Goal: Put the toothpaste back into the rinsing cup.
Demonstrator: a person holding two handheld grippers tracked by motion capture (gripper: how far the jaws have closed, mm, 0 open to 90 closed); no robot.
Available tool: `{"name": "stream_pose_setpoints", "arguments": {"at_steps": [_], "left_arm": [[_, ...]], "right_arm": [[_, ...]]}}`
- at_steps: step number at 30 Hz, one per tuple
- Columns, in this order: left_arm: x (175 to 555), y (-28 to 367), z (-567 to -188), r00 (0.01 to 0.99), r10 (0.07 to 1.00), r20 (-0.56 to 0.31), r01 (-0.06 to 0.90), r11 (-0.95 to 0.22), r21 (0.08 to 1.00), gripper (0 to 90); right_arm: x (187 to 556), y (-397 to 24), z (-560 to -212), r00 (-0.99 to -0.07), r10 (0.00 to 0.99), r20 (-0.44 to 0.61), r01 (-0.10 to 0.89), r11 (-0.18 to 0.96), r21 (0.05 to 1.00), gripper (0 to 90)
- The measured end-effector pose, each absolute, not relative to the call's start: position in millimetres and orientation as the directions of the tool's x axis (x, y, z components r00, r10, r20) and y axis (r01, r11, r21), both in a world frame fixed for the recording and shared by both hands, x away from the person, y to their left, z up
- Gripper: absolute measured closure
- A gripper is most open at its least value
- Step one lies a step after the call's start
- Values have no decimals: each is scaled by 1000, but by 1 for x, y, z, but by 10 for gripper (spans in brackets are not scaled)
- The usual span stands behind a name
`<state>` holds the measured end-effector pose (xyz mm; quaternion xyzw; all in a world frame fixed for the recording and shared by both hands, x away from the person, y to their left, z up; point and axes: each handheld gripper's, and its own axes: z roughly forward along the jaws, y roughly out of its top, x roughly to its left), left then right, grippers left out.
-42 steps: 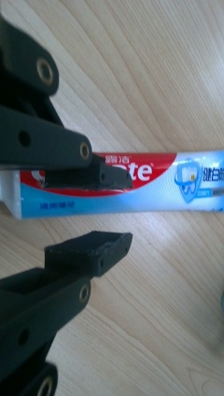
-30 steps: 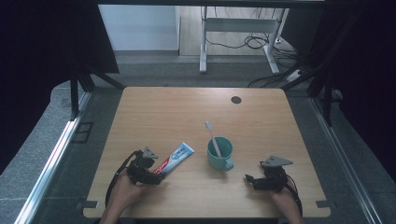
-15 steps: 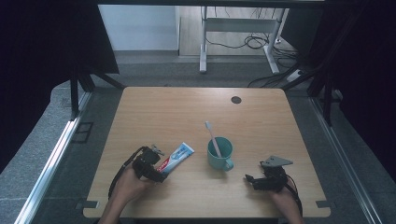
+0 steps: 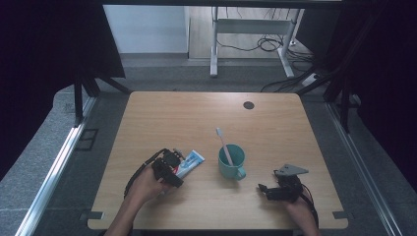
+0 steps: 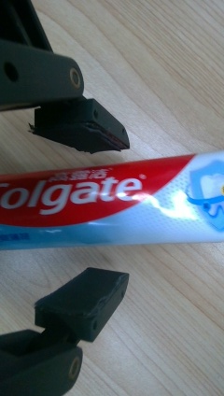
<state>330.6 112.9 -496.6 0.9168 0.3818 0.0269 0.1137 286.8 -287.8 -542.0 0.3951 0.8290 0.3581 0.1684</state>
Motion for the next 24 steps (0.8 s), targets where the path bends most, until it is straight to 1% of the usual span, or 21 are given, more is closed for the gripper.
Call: {"name": "stream_pose_setpoints", "arguments": {"at_steps": [1,4,5,11,15,17,24], "left_arm": [[331,113,-497,707,706,-37,694,-683,229,325],[338,106,-497,708,706,-32,698,-692,185,344],[338,106,-497,708,706,-32,698,-692,185,351],[351,95,-497,713,701,-22,698,-706,119,389],[356,92,-497,712,702,-21,700,-708,93,412],[358,90,-497,707,707,-27,706,-703,84,438],[364,87,-502,696,717,-33,718,-694,51,465]], "right_arm": [[287,-288,-542,-631,776,4,534,431,727,140],[287,-288,-542,-631,775,4,535,432,727,140],[287,-288,-542,-631,776,4,534,431,727,141],[287,-288,-542,-631,775,3,535,433,726,140],[287,-288,-542,-632,775,4,535,432,726,140],[287,-288,-542,-632,775,4,535,432,726,140],[287,-288,-542,-633,774,2,533,434,726,140]]}}
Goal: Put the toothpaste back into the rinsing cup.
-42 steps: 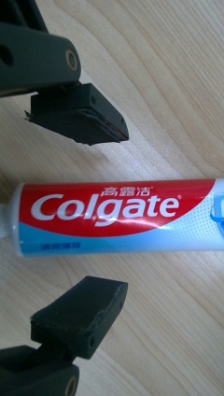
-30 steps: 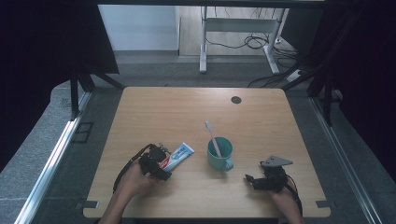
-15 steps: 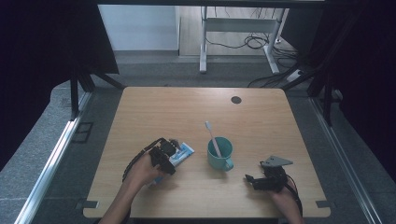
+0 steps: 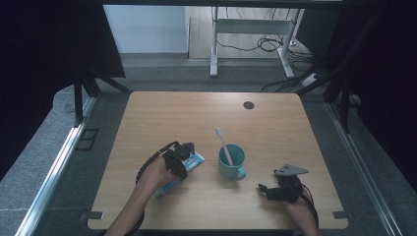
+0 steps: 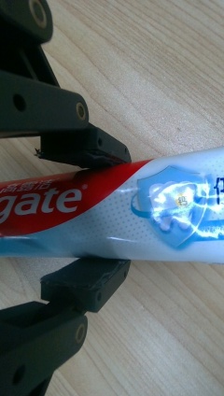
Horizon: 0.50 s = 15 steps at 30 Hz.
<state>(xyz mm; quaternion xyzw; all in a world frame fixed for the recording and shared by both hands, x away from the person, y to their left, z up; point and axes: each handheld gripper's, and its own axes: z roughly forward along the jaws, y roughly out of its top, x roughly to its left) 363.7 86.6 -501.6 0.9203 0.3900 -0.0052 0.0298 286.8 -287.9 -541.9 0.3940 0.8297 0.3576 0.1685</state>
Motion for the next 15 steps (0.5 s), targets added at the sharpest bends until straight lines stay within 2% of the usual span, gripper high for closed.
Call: {"name": "stream_pose_setpoints", "arguments": {"at_steps": [6,15], "left_arm": [[365,87,-501,699,714,-43,715,-697,44,498],[366,95,-494,700,709,-84,714,-697,69,683]], "right_arm": [[287,-288,-542,-632,775,3,534,433,726,140],[287,-288,-542,-633,774,2,533,434,726,140]]}}
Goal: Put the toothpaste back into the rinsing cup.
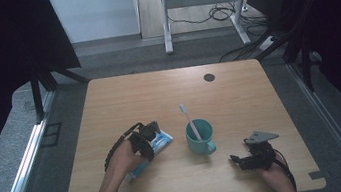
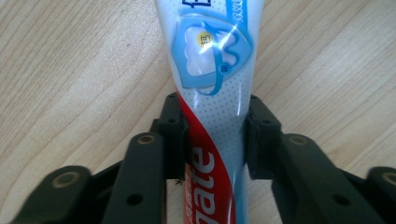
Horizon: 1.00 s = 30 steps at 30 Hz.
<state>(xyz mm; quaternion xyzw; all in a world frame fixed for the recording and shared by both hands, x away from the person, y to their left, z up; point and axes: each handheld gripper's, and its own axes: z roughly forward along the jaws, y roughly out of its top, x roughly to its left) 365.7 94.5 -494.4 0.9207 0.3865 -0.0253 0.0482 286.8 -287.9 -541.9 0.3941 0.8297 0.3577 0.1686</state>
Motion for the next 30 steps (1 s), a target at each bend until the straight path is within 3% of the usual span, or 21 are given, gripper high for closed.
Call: {"name": "stream_pose_setpoints", "arguments": {"at_steps": [18,30], "left_arm": [[361,114,-478,706,700,-106,704,-678,211,723],[351,131,-457,732,668,-134,658,-643,392,724]], "right_arm": [[287,-288,-542,-632,775,2,534,433,726,140],[287,-288,-542,-632,775,4,535,433,726,140]]}}
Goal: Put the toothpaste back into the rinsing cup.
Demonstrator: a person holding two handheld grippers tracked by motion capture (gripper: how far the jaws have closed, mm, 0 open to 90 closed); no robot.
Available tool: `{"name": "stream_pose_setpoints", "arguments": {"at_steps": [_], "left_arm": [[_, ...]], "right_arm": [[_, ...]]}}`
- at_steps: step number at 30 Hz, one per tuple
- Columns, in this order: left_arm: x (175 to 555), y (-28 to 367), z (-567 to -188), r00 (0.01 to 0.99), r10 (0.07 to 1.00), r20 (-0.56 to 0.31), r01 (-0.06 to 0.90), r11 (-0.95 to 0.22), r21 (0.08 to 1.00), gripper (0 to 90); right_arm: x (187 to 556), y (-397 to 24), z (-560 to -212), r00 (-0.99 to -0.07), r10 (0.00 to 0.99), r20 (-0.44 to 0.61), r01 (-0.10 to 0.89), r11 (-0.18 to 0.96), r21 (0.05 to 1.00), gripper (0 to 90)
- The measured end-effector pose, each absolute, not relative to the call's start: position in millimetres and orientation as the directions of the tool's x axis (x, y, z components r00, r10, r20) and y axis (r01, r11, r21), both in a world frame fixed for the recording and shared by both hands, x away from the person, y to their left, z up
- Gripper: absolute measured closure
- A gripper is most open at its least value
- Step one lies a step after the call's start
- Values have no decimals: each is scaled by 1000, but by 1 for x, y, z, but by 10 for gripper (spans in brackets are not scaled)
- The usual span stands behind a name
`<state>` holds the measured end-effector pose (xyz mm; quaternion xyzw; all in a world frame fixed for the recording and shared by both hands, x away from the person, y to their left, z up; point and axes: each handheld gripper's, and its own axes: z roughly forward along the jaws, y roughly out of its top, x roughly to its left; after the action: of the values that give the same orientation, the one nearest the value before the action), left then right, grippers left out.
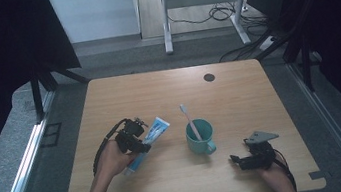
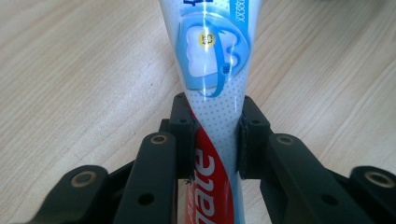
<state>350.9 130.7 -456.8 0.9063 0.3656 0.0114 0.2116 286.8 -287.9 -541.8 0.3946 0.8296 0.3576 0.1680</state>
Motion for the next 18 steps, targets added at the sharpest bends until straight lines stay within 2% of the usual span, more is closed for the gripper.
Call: {"name": "stream_pose_setpoints", "arguments": {"at_steps": [18], "left_arm": [[333,138,-430,766,626,-146,582,-581,569,724]], "right_arm": [[287,-288,-542,-633,774,1,532,435,726,140]]}}
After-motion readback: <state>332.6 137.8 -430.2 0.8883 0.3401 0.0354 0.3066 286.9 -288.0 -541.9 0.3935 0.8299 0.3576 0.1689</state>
